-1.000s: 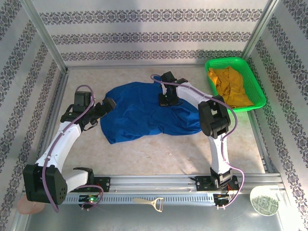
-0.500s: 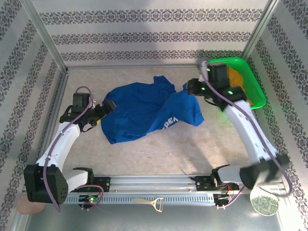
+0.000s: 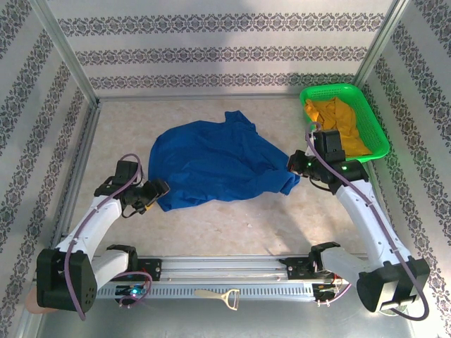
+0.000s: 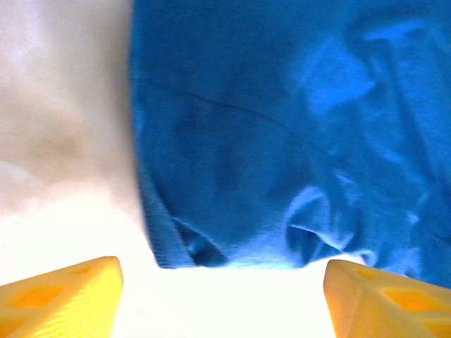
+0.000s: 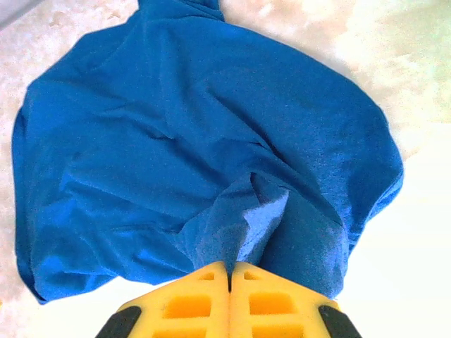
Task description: Fold the inside-out t-shirt
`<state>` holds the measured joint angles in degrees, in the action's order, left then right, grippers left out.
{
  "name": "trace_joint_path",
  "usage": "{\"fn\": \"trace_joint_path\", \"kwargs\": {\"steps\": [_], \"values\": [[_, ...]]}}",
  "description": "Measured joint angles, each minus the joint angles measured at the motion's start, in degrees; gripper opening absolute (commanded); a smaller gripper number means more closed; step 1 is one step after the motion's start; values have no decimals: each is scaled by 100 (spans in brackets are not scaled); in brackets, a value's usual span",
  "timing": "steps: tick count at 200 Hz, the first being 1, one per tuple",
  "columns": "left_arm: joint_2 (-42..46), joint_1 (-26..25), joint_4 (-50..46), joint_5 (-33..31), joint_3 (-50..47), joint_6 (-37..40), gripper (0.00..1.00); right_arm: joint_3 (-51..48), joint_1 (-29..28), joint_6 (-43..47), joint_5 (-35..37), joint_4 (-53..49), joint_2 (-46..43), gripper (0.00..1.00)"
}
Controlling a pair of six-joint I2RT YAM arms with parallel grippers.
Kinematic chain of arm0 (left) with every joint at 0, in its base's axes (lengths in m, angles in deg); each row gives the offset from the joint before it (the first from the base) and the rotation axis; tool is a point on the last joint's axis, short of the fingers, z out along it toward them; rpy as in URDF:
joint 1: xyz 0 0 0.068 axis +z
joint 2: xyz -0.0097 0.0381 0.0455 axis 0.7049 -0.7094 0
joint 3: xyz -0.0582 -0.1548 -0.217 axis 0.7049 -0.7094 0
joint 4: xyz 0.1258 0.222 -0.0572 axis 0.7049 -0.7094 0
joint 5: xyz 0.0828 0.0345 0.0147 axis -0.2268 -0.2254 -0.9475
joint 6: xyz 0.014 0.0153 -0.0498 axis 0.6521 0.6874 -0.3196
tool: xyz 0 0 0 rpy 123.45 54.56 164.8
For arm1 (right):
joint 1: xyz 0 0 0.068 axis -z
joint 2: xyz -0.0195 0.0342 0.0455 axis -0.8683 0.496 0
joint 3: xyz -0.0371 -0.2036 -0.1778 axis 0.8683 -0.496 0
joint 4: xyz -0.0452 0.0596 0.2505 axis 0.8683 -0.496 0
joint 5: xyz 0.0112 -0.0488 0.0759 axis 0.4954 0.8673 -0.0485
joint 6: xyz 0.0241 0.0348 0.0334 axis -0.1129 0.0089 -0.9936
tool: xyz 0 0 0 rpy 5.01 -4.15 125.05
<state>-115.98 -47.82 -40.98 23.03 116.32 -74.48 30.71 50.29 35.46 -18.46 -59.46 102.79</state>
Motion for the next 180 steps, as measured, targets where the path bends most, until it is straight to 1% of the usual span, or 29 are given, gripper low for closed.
{"fn": "trace_joint_path", "kwargs": {"steps": [41, 57, 66, 76, 96, 110, 133, 153, 167, 180], "values": [[-337, 0, 0, -568, -4, -46, 69, 0, 2, -24, -39, 31, -31, 0], [-557, 0, 20, -732, 13, -74, 62, 0, 2, -24, -39, 39, -31, 0], [-697, 0, 57, -804, 35, -94, 61, 0, 2, -24, -39, 42, -33, 0], [-839, 0, 105, -844, 72, -98, 56, 0, 2, -24, -42, 42, -33, 0], [-1123, 0, 240, -876, 186, -103, 53, 0, 7, -26, -39, 42, -33, 0], [-1316, 0, 339, -907, 282, -96, 48, 0, 13, -26, -39, 39, -42, 0], [-1617, 0, 476, -933, 431, -85, 46, 0, 13, -26, -39, 37, -70, 0], [-1825, 0, 549, -955, 514, -70, 40, 0, 13, -26, -39, 39, -85, 0], [-1943, 0, 588, -955, 525, -52, 38, 2, 13, -26, -39, 37, -85, 0], [-2026, 0, 616, -960, 525, -57, 33, 7, 13, -26, -39, 39, -85, 0]]}}
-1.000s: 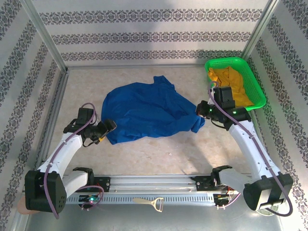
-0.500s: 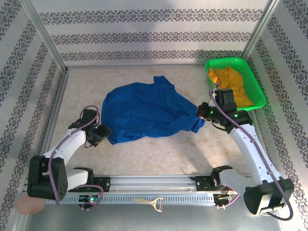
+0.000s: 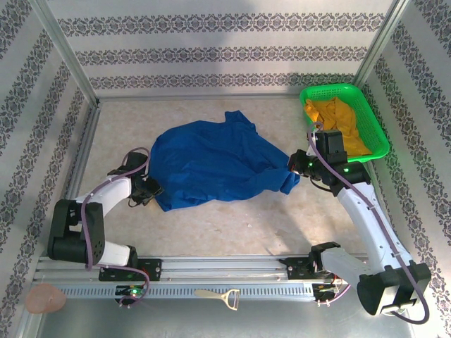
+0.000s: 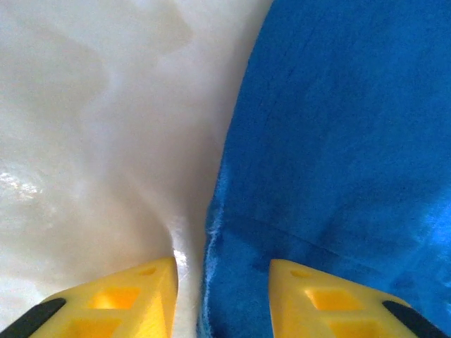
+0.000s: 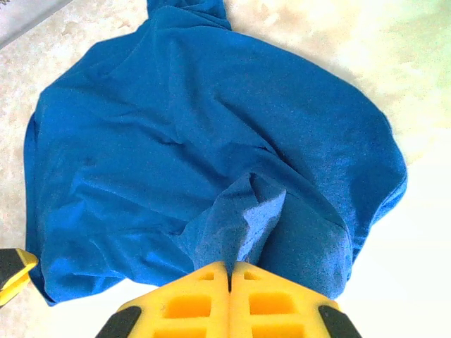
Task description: Fold the inside-out t-shirt
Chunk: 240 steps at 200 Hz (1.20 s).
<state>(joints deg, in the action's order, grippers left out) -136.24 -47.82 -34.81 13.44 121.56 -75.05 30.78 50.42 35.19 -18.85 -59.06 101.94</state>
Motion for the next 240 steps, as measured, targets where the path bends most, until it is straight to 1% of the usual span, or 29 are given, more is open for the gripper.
{"fn": "trace_joint_path", "kwargs": {"steps": [9, 18, 30, 31, 59, 77, 93, 117, 144, 165, 176, 187, 220, 240], "values": [[-37, 0, 24, -9, 0, 26, 25, 4, 0, 0, 0, -9, 0, 0], [-81, 0, 57, -13, 0, 44, 20, 24, 0, 0, 0, -20, 2, 0], [-160, 0, 103, -11, 0, 96, 0, 85, 22, 0, 2, -35, 7, 0], [-170, 0, 111, -11, 0, 96, 0, 90, 26, 0, 2, -37, 7, 0], [-321, 0, 76, -13, 221, 238, 0, 389, 188, -11, -26, -31, 140, 0], [-352, 28, -260, -9, 894, 424, 0, 791, 461, -68, -164, 2, 402, 0], [-319, 105, -522, 52, 2068, 529, 0, 1530, 837, -186, -297, 81, 824, 0], [-334, 323, -514, 345, 4457, 520, 0, 3171, 1451, -479, -501, 328, 1547, 0], [-568, 568, -109, 879, 7012, 205, 0, 5080, 2212, -1027, -765, 835, 2155, 0], [-887, 704, 208, 1220, 8345, -125, 0, 6043, 2717, -1464, -940, 1154, 2330, 0], [-1038, 776, 337, 1368, 8725, -310, 0, 6365, 2929, -1674, -1032, 1274, 2350, 0], [-1169, 841, 428, 1480, 8907, -481, 0, 6596, 3084, -1856, -1126, 1392, 2361, 0], [-1467, 909, 442, 1652, 8867, -796, 0, 6736, 3307, -2271, -1480, 1596, 2389, 0], [-1491, 914, 393, 1665, 8797, -885, 0, 6732, 3497, -2551, -1659, 1631, 2413, 0]]}}
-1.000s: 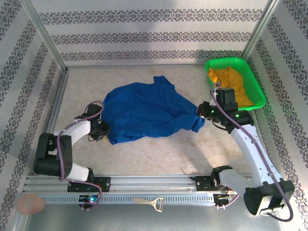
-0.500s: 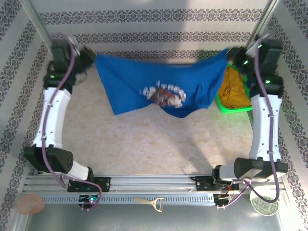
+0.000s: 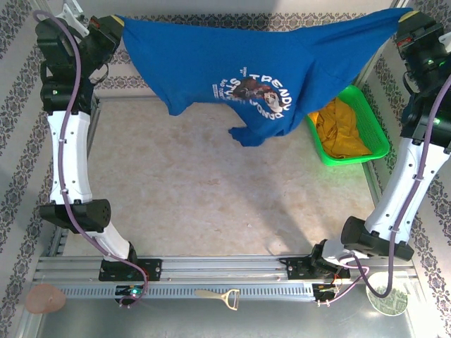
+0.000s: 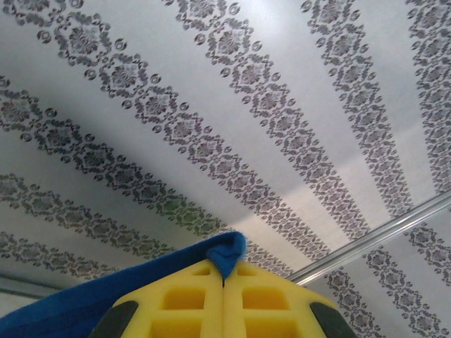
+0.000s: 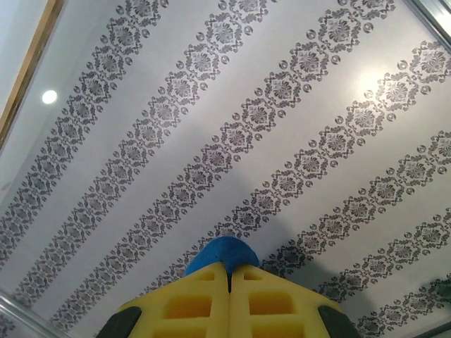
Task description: Fold the inside-out t-shirt
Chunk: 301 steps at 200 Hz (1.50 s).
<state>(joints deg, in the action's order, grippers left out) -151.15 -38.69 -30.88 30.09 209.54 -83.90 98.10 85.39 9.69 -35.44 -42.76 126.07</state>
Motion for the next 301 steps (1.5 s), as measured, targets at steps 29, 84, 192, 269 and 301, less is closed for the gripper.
{"fn": "trace_joint_path", "kwargs": {"steps": [29, 84, 192, 269, 301], "values": [[94, 2, -7, -55, 293, -166, 0, 337, 319, -457, -164, 153, 66, 0], [109, 402, 46, -125, 1447, -553, 0, 1449, 101, -785, -181, 568, 188, 0], [-3871, 514, -433, 240, 3047, -750, 0, 3434, -2258, 627, 817, -520, 3733, 0], [-3383, 970, 579, 337, 3165, -1578, 0, 3847, -2269, 466, 1239, -35, 3482, 0], [-2573, 1005, 514, 931, 2793, -1255, 0, 2653, -2240, 844, 1196, 260, 2140, 0]]}}
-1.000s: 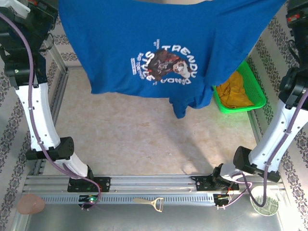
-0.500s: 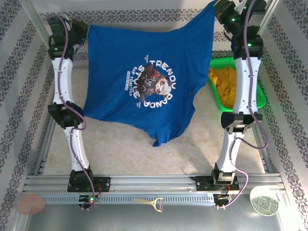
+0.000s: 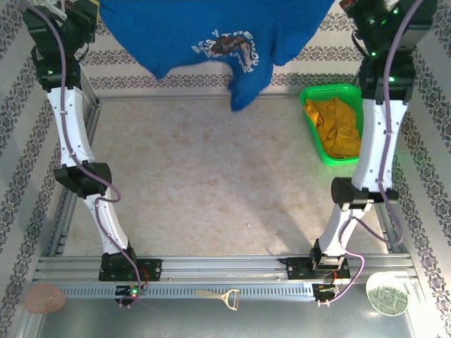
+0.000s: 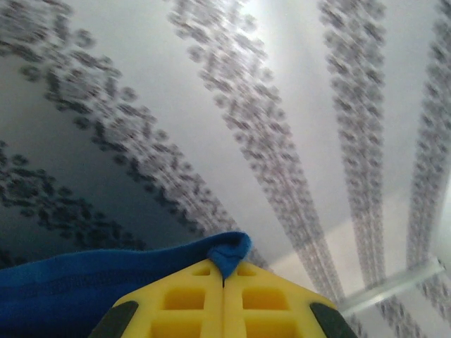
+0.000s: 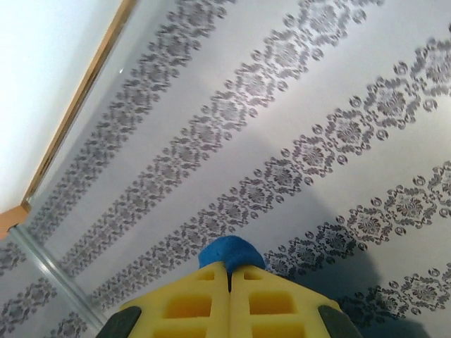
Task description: Fold the inside-out t-shirt
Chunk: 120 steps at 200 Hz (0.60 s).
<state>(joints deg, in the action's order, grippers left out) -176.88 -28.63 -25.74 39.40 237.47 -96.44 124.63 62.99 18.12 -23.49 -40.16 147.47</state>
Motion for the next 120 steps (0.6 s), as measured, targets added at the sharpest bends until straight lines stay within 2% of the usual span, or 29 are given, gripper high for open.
{"fn": "trace_joint_path", "kwargs": {"steps": [12, 23, 43, 67, 96, 120], "values": [[494, -46, -31, 216, -664, 310, 0, -1202, -83, 216, -20, 286, -804, 0], [1084, -85, -11, 352, -1665, 612, 0, -2503, -175, 376, -37, 494, -1600, 0], [2332, -136, 378, 463, -4306, 1021, 0, -5077, -328, 632, -79, 957, -2920, 0], [3401, -136, 1010, 393, -7425, 1305, 0, -8341, -560, 761, -24, 1224, -4232, 0], [3799, -136, 1510, 332, -10349, 1484, 0, -11571, -1082, 726, 341, 863, -5289, 0], [3792, -136, 1606, 256, -11735, 1762, 0, -12972, -1311, 601, 640, 229, -6472, 0]]}}
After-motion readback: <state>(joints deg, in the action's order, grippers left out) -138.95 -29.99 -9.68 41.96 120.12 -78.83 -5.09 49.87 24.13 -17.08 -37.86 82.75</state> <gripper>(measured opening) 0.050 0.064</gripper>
